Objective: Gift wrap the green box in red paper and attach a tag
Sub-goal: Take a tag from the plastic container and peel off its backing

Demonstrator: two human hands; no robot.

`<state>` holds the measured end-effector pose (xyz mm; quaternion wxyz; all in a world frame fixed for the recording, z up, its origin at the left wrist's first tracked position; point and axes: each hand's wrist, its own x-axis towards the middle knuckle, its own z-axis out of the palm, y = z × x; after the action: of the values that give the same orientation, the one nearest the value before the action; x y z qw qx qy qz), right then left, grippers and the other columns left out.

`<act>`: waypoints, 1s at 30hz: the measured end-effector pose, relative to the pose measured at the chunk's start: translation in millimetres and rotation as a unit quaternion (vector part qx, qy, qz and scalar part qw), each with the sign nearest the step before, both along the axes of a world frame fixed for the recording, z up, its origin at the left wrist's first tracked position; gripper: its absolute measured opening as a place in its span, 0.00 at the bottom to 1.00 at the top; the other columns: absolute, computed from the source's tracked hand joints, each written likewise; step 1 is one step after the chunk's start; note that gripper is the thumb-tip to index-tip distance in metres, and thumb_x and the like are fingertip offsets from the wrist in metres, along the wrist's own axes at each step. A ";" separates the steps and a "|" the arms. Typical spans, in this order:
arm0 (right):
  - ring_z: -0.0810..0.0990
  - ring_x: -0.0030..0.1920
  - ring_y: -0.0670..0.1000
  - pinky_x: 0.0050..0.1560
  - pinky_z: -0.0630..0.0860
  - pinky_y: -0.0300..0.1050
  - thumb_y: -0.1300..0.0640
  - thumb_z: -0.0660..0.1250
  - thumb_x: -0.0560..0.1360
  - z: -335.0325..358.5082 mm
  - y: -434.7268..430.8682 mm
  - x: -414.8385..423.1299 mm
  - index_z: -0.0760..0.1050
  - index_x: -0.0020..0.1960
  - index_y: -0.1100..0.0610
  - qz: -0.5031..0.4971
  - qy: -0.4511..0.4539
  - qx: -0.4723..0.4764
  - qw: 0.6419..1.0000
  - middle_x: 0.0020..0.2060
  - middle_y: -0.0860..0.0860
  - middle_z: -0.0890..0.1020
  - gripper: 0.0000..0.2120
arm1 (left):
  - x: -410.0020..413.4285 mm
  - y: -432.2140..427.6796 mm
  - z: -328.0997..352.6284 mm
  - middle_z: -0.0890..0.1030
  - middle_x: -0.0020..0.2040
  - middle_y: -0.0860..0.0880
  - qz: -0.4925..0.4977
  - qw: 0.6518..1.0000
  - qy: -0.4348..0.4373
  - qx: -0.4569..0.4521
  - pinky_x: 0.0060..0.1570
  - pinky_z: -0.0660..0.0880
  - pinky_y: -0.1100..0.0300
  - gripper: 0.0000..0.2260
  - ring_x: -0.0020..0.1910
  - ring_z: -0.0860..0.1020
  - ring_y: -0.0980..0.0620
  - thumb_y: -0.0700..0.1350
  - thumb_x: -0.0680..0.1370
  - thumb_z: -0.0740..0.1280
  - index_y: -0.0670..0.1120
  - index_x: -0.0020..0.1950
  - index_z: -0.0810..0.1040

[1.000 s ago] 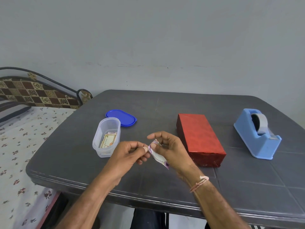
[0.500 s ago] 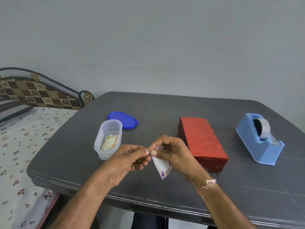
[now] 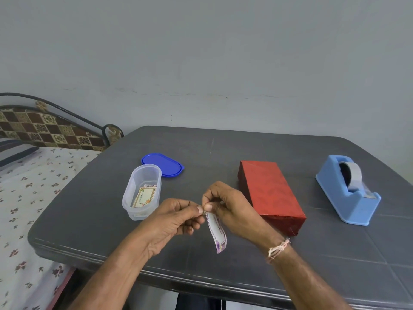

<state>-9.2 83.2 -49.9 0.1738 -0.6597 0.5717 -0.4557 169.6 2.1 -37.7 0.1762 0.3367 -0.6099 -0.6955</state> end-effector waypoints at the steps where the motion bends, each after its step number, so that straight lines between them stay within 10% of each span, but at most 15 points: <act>1: 0.78 0.43 0.44 0.46 0.72 0.33 0.65 0.70 0.77 -1.6 -0.5 -0.5 0.78 0.45 0.53 0.001 -0.001 -0.004 1.000 0.43 0.45 0.78 0.08 | -1.3 -0.6 -0.1 0.84 0.39 0.44 0.000 1.000 -0.001 0.000 0.37 0.77 0.64 0.07 0.36 0.80 0.54 0.39 0.80 0.69 0.36 0.49 0.84; 13: 0.78 0.53 0.52 0.55 0.74 0.39 0.65 0.65 0.78 -5.7 -1.2 -14.8 0.76 0.47 0.61 -0.010 -0.089 -0.035 0.995 0.50 0.54 0.78 0.03 | -9.1 -18.7 -17.9 0.84 0.39 0.43 0.081 0.996 -0.034 0.030 0.39 0.78 0.61 0.08 0.34 0.79 0.54 0.39 0.81 0.68 0.36 0.51 0.85; 23: 0.76 0.44 0.51 0.49 0.75 0.57 0.66 0.60 0.81 16.6 0.8 -54.5 0.75 0.45 0.52 -0.160 -0.170 -0.053 0.971 0.40 0.50 0.80 0.12 | -13.2 -42.4 -43.0 0.86 0.34 0.49 0.167 0.946 -0.183 -0.209 0.38 0.78 0.58 0.08 0.33 0.81 0.55 0.40 0.78 0.70 0.45 0.40 0.85; 30: 0.78 0.39 0.47 0.40 0.74 0.36 0.67 0.62 0.83 28.6 8.4 -61.0 0.76 0.45 0.58 -0.186 -0.212 -0.028 0.959 0.38 0.52 0.82 0.10 | -24.0 -43.1 -43.7 0.85 0.35 0.52 0.176 0.928 -0.188 -0.270 0.43 0.83 0.53 0.06 0.34 0.84 0.54 0.38 0.77 0.72 0.49 0.45 0.82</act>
<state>-70.2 91.6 -21.3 0.1845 -0.4343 0.6214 -0.6254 145.6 -40.9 -81.3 0.2620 0.5024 -0.7277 -0.3865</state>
